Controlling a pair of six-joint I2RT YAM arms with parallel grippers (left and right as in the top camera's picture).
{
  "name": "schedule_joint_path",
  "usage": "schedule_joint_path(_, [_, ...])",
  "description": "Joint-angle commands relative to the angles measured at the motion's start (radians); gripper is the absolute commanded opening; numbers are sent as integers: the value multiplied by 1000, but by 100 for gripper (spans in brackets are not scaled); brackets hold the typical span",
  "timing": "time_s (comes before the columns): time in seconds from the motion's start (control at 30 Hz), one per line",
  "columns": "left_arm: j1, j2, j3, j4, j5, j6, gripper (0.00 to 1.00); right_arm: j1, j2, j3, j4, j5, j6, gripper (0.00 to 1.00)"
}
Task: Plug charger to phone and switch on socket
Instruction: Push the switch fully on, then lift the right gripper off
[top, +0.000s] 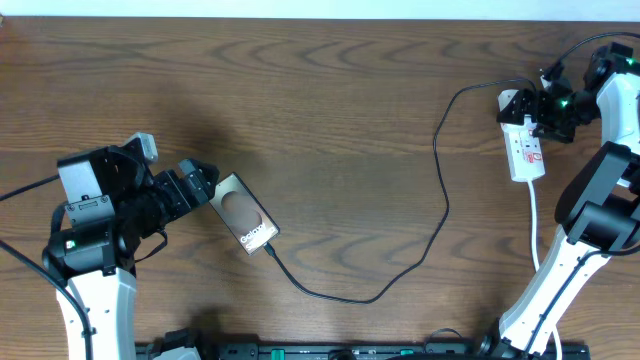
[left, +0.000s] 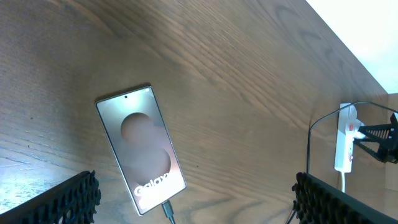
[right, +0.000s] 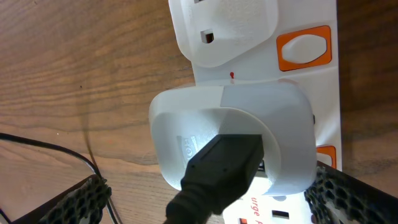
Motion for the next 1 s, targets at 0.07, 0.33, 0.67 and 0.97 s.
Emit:
schedule_joint_path(0.07, [4,3,18,-4,-8,3,98,36,0,-16,-7,-109,1,99])
schedule_joint_path(0.33, [4,3,18,-4,-8,3,98,49,0,-27,-3,-110,1,99])
schedule_joint_path(0.67, [4,3,18,-13,-8,6,98,49,2,-43,8,-119,1,99])
schedule_joint_path(0.97, [4,3,18,-14,-8,6,98,58,2,-120,57,-158,4,99])
